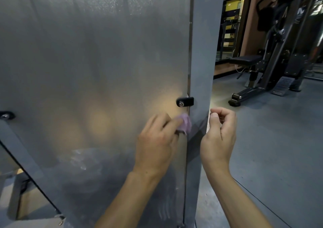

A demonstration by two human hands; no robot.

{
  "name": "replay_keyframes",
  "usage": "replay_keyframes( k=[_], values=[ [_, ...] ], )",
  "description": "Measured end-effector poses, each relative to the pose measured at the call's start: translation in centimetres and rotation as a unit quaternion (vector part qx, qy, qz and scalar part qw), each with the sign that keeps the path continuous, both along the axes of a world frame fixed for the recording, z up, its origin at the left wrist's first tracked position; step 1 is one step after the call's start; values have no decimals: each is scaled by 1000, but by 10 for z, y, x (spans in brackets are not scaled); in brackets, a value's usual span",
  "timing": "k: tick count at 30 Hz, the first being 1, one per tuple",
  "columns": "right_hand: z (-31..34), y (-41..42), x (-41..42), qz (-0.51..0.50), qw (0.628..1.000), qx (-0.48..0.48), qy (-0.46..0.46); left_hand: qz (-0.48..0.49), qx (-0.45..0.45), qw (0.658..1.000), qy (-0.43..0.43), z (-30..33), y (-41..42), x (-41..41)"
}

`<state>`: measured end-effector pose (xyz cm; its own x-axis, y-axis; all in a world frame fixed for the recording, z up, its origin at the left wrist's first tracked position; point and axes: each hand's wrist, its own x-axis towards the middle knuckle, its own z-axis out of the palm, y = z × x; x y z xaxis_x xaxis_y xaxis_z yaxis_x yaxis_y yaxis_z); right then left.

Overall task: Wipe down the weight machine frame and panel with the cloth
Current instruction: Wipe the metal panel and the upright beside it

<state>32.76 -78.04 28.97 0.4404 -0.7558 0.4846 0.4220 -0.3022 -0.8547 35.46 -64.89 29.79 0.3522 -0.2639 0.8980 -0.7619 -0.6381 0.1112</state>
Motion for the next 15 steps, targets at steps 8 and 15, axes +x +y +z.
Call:
replay_keyframes(
  k=[8, 15],
  values=[
    [0, -5, -10, 35, 999, -21, 28, 5, 122, 992, 8, -45, 14, 5],
    [-1, -7, -19, 47, 997, -53, 34, 12, 15, 1000, -21, 17, 15, 3]
  ],
)
